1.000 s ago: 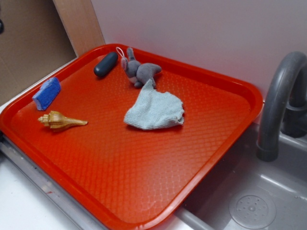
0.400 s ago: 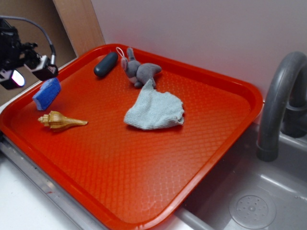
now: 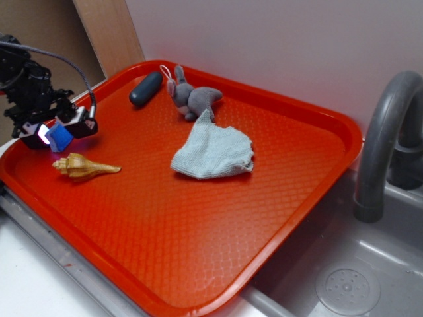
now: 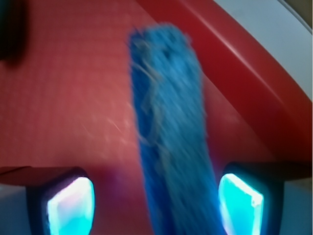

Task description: Grab the blue sponge.

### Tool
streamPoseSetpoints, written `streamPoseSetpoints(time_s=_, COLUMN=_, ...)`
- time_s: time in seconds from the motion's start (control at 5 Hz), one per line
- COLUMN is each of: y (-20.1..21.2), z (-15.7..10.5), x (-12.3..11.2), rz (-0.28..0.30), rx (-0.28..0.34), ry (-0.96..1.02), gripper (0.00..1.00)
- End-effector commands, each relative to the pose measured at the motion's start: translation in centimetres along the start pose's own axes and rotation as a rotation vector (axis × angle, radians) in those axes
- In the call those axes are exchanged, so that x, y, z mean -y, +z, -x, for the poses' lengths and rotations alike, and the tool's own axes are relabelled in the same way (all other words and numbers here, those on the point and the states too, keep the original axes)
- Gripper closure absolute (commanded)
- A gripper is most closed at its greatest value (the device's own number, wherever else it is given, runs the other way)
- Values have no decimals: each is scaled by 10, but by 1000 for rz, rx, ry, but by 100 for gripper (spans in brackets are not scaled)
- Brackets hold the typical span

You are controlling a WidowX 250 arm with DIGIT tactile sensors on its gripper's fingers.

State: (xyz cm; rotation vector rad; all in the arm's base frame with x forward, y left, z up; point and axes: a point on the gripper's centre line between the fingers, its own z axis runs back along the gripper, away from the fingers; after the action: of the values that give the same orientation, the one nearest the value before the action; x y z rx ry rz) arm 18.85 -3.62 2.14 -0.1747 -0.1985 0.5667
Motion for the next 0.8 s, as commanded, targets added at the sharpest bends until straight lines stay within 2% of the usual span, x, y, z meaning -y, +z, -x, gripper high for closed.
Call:
streamPoseSetpoints(time_s=0.0, y=8, z=13, x=10, rz=-71, rx=-8, ry=-108, gripper=100)
streamPoseSetpoints(time_s=0.2, y=41, z=18, x=18, rz=-64, rx=-22, ry=-176, gripper=100)
streamPoseSetpoints(time_s=0.4, y=91, z=23, x=36, rz=25, rx=-85, ry=-177, gripper=100)
streamPoseSetpoints(time_s=0.6, y=138, z=23, x=54, rz=28, rx=-114, ry=-246, gripper=100)
